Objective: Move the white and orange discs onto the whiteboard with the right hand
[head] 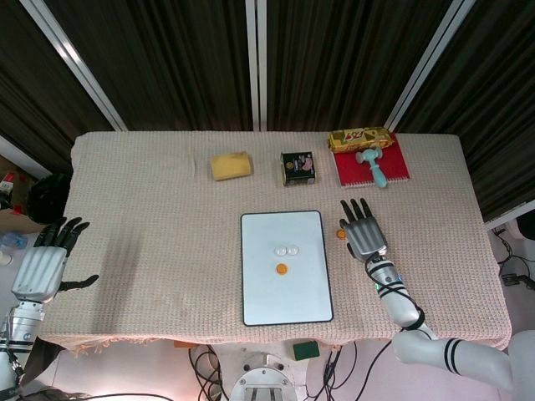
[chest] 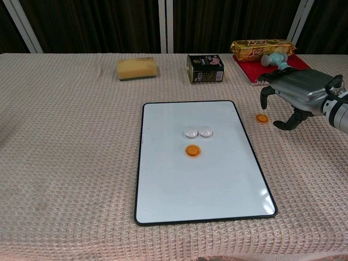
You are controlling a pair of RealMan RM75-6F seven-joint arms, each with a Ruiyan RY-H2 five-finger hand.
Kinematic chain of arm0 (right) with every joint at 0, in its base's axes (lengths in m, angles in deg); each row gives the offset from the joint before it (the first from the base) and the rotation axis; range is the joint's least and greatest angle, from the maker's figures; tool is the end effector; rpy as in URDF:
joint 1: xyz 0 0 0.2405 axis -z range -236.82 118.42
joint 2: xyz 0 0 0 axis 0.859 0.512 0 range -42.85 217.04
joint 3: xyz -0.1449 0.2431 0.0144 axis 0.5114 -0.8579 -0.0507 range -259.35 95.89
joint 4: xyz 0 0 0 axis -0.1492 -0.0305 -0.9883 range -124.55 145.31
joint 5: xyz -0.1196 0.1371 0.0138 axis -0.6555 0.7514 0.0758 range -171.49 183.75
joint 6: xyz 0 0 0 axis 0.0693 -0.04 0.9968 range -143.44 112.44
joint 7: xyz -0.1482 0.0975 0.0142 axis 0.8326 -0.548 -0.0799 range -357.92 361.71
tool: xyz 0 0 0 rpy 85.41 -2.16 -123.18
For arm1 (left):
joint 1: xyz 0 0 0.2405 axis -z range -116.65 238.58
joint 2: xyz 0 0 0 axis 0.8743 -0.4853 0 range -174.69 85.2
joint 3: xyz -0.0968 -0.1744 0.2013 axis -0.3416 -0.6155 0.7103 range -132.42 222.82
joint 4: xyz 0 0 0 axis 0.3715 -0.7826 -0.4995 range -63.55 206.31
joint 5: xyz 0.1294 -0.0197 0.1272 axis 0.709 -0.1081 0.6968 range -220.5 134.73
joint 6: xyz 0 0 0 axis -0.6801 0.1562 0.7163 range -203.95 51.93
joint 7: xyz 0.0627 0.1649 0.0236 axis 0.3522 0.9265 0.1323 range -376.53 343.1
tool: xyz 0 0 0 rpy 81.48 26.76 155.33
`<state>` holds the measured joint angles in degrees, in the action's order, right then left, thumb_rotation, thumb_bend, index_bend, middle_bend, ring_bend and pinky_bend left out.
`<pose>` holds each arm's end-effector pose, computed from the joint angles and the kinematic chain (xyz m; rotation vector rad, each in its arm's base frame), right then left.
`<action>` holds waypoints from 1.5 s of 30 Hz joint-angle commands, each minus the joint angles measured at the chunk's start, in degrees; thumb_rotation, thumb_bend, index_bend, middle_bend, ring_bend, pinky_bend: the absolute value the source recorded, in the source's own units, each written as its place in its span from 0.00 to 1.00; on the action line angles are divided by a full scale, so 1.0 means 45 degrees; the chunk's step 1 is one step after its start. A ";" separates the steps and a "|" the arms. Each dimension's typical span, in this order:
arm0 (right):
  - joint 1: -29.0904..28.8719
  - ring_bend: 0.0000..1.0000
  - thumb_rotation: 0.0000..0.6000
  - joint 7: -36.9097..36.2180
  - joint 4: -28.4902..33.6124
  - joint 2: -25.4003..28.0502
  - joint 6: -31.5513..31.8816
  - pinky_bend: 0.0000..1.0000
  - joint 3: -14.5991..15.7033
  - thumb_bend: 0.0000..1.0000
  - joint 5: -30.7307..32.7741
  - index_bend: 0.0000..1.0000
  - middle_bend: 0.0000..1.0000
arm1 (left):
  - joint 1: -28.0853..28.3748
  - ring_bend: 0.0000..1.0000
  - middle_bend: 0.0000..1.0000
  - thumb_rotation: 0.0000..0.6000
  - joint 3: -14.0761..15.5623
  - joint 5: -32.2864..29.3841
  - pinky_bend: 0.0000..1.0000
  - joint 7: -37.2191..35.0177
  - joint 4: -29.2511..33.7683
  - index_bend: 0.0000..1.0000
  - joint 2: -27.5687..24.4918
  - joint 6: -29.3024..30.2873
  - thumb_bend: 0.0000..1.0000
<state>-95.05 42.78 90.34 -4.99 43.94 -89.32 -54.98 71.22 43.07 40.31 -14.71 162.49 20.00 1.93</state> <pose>-0.2225 -0.3665 -0.0099 1.8409 -0.6886 0.5852 -0.3242 0.2425 0.1753 -1.4858 -0.9295 -0.8335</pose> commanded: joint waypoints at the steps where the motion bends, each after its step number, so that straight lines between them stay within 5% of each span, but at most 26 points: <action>1: -0.0121 0.00 1.00 -0.0054 -0.0285 -0.0210 -0.0028 0.00 -0.0034 0.33 -0.0014 0.40 0.00 | -0.0012 0.00 0.09 0.85 -0.0008 -0.0006 0.11 -0.0014 -0.0007 0.13 -0.0004 0.0026 0.04; 27: -0.0568 0.00 1.00 0.0027 -0.1543 -0.0998 -0.0390 0.00 0.0055 0.34 0.0303 0.43 0.00 | 0.0025 0.00 0.09 0.85 0.0012 -0.0019 0.11 0.0045 0.0019 0.13 0.0007 -0.0049 0.04; 36: -0.0504 0.00 1.00 -0.0717 -0.1696 -0.1075 -0.0067 0.00 0.0080 0.42 -0.0346 0.53 0.03 | 0.0063 0.00 0.09 0.85 0.0008 -0.0054 0.11 0.0028 -0.0013 0.13 0.0020 -0.0128 0.04; 45: -0.0333 0.00 1.00 -0.1160 0.0856 -0.0136 0.0938 0.00 0.0759 0.43 -0.2685 0.55 0.04 | 0.0060 0.00 0.09 0.85 0.0002 -0.0081 0.11 0.0013 0.0008 0.13 -0.0002 -0.0130 0.04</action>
<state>-96.77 37.48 90.57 -7.21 46.67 -87.21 -64.02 71.48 43.07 39.95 -14.66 162.52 20.00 1.35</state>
